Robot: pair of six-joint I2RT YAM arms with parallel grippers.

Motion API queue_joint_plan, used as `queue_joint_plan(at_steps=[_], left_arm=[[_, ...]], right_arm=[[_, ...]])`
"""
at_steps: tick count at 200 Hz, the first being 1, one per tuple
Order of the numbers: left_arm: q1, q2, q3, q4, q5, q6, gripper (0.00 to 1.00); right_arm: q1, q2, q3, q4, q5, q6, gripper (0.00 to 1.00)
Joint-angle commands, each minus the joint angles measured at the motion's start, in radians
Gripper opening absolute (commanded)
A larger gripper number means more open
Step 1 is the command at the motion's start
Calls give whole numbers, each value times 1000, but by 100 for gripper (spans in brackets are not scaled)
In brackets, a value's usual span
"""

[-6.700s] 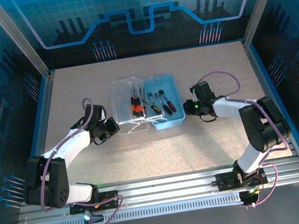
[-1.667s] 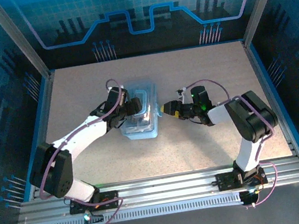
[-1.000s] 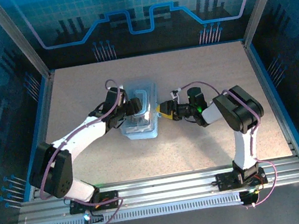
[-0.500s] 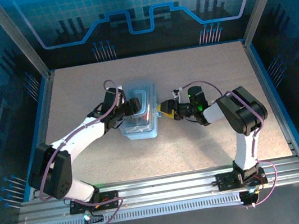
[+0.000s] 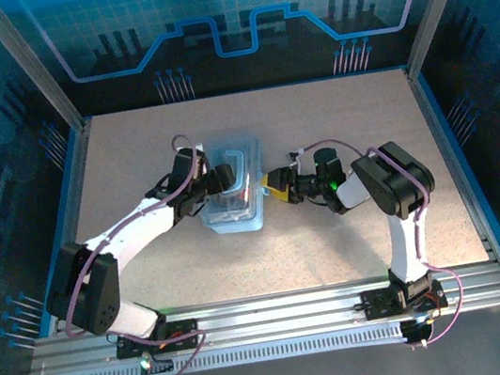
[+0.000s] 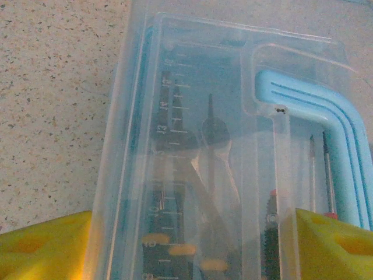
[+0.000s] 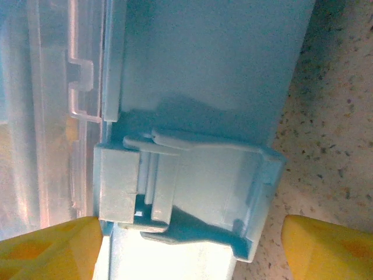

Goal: Pack the tool kit

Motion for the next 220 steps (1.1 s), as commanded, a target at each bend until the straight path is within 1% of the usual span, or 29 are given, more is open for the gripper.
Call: queue_joint_plan(at_steps=[1,25,49,115,129,148,183,220], left_arm=[[18,39,-71,-153,18,0,78],[19,34,-74,-159,20,-1,78],[19,28,-68,-170,17,4,78],[19,22,-43,-213,7,-1,78],[18,24,-36,-220,7,1,78],[20,24,-30,-228,11,-3,78],[19,23,-19,-246,12,0,78],[19,18,-16,-258,12,-3,78]], right_arm=[[6,36,6,161,-28,75,82],[5,58,0,288,-43,145,80],[-5,63,-13,363,-51,192,79],[-40,11,-53,359,-40,194,75],[-43,8,-56,364,-43,201,73],[-42,2,-59,364,-43,202,68],[-57,-12,-71,335,-36,190,53],[-60,-22,-74,324,-37,183,42]])
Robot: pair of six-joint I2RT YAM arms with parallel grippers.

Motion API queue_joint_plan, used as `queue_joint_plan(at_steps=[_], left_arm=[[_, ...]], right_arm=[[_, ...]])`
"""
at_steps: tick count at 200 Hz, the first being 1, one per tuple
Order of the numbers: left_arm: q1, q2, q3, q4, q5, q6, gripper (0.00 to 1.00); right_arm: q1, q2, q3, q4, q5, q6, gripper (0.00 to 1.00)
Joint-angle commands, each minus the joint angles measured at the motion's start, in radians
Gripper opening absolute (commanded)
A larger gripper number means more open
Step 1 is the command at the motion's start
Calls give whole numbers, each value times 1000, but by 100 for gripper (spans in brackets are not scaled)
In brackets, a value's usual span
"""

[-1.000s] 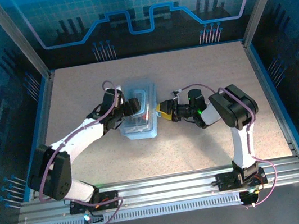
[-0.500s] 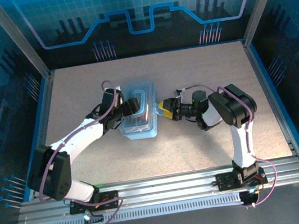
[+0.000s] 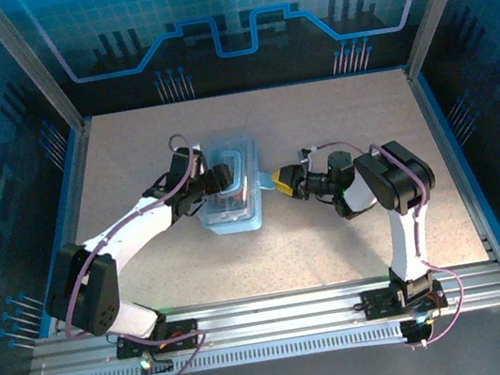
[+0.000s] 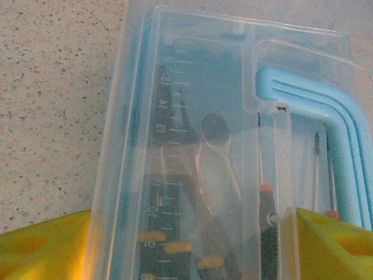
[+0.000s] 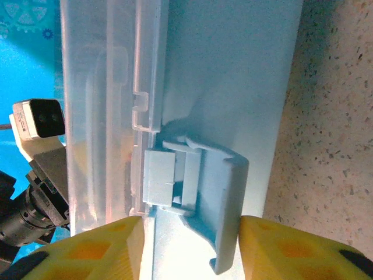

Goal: Pack the tool kit

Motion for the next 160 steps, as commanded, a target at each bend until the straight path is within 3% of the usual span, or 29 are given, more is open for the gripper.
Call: queue_joint_plan(at_steps=[1,48,98,160], left_arm=[[7,23,-29,-211,6,5,78],[0,37,-6,-234,6,1,76],[-21,77,23,-266,-12,-10,75],[-89,170,137,-415,-167,-12,75]], right_arm=[[1,-42,1,45,-17,-26,42],[8,-50,6,-6,-9,-56,31],[14,-92,10,-118,-1,-131,31],[18,-88,22,-144,-10,-136,31]])
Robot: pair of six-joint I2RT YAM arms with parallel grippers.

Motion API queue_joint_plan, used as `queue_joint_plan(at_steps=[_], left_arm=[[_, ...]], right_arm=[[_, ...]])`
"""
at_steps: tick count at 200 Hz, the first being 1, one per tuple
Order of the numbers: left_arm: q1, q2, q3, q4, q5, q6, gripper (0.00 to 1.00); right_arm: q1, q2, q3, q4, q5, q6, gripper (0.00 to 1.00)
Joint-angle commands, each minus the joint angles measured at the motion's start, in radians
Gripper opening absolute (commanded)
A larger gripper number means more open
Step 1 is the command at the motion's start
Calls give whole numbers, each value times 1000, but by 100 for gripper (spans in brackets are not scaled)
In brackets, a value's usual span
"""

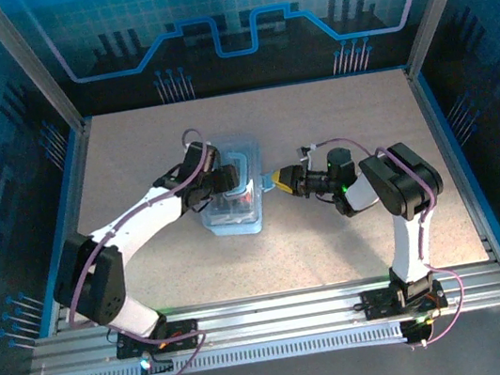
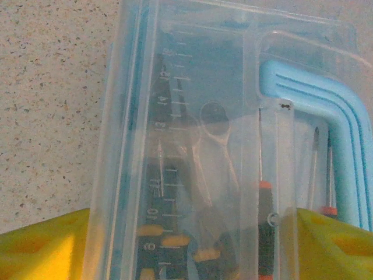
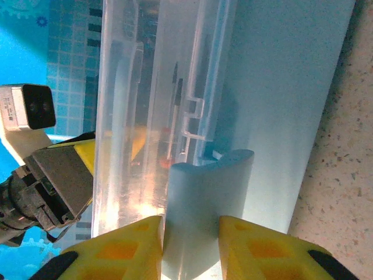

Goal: Pack the tool kit

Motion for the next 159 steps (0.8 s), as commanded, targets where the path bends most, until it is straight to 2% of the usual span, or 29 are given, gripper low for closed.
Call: queue_joint_plan(at_steps=[1,159], left_arm=[[-15,91,-3,-239,-66,-24,75],[-71,217,37,-219,-27,-23,75]], right_arm=[[16,-21,22,-23,-13,-35,31],[20,1,40,-62,-16,-42,26]])
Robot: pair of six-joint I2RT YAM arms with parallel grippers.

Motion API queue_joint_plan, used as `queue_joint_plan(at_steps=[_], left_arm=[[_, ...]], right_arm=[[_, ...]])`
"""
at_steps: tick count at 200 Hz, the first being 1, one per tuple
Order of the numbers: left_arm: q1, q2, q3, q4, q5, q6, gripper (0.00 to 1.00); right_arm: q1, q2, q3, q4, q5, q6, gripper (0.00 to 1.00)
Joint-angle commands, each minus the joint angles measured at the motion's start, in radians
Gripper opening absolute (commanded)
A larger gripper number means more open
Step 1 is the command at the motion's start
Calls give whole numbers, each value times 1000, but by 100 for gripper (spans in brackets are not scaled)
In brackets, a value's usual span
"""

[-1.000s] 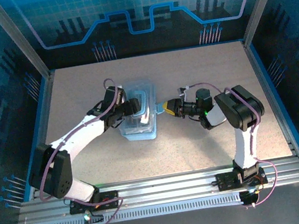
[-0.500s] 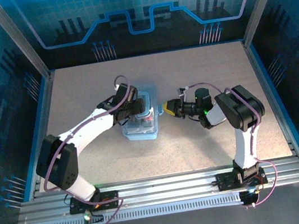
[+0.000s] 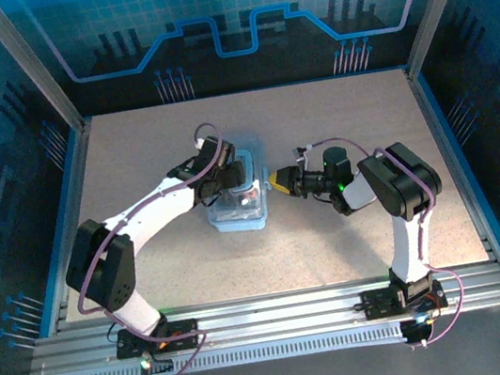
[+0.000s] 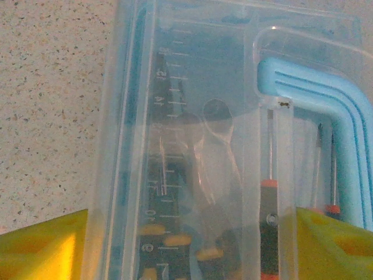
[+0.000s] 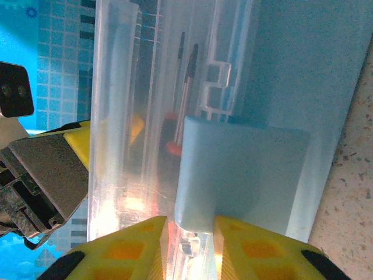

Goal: Pack the tool kit

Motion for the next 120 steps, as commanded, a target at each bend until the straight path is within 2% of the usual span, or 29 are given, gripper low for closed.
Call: queue_joint_plan(at_steps=[1,51,120], left_arm=[[-13,121,-66,-157,58,-3,75],[-47,152,-60,-148,64,-10,75],[-90,182,-48,-147,58,-11,75]], right_arm=[[1,2,14,-6,-18,-17,26],[-2,10,12,8,-16,-9,23],[-4,-1,14,-61,2,-51,22]])
